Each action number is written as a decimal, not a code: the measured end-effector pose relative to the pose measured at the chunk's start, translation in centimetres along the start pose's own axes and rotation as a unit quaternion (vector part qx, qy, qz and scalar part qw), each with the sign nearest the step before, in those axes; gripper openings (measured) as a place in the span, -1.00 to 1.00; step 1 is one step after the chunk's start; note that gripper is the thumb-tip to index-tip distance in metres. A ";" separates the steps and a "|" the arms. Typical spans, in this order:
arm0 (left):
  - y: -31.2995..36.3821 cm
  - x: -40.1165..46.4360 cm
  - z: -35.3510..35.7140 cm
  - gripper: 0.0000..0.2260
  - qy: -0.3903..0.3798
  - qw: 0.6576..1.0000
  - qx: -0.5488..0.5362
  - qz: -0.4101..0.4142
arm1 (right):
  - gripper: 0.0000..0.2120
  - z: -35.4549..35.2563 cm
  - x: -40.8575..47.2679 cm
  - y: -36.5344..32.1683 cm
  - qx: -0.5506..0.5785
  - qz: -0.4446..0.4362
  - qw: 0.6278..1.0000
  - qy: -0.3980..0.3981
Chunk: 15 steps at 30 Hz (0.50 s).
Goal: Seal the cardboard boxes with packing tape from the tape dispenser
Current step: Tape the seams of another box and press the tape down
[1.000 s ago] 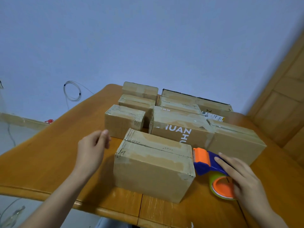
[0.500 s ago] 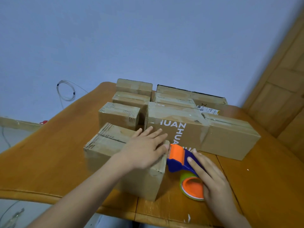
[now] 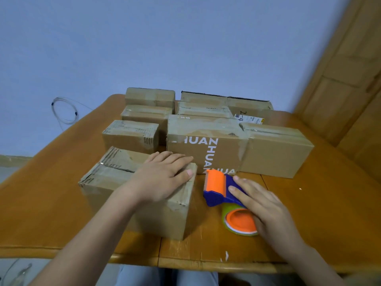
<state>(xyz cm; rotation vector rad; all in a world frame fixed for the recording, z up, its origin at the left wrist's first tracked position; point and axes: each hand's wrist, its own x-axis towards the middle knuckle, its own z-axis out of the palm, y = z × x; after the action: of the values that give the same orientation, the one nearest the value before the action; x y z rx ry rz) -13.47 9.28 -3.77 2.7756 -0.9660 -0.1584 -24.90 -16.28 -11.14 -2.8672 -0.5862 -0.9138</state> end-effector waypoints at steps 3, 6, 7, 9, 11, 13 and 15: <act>-0.2 -0.1 0.0 -0.44 0.003 1.000 0.002 -0.002 | -0.28 -0.7 -0.2 0.4 -0.023 -0.023 0.999 0.000; -0.2 -0.1 -0.1 -0.53 0.009 1.000 -0.001 0.003 | -0.08 -1.3 -1.2 1.3 -0.040 -0.025 0.998 -0.041; -0.2 -0.2 -0.2 -0.54 0.010 1.000 -0.001 0.007 | 0.04 -1.6 -1.4 1.4 -0.042 -0.016 0.996 -0.071; -0.1 -0.2 -0.2 -0.56 0.016 1.000 -0.002 0.010 | 0.14 -2.1 -1.3 1.4 -0.049 -0.008 0.993 -0.105; 0.1 -0.3 -0.3 -0.57 0.021 1.000 -0.006 0.007 | 0.05 -2.1 -0.4 0.8 -0.070 -0.028 0.992 -0.101; 0.2 -0.3 -0.3 -0.57 0.033 0.999 -0.009 0.003 | 0.00 -1.6 0.7 -0.2 -0.088 -0.038 0.990 -0.108; 0.3 -0.4 -0.2 -0.56 0.041 0.999 -0.012 0.001 | -0.02 -1.0 1.7 -0.8 -0.085 -0.041 0.988 -0.121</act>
<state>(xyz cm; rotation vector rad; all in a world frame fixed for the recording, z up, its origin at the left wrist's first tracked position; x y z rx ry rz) -13.88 9.32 -3.46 2.7366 -0.9405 -0.0547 -24.49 -15.18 -9.39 -3.1574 -0.6828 -0.6576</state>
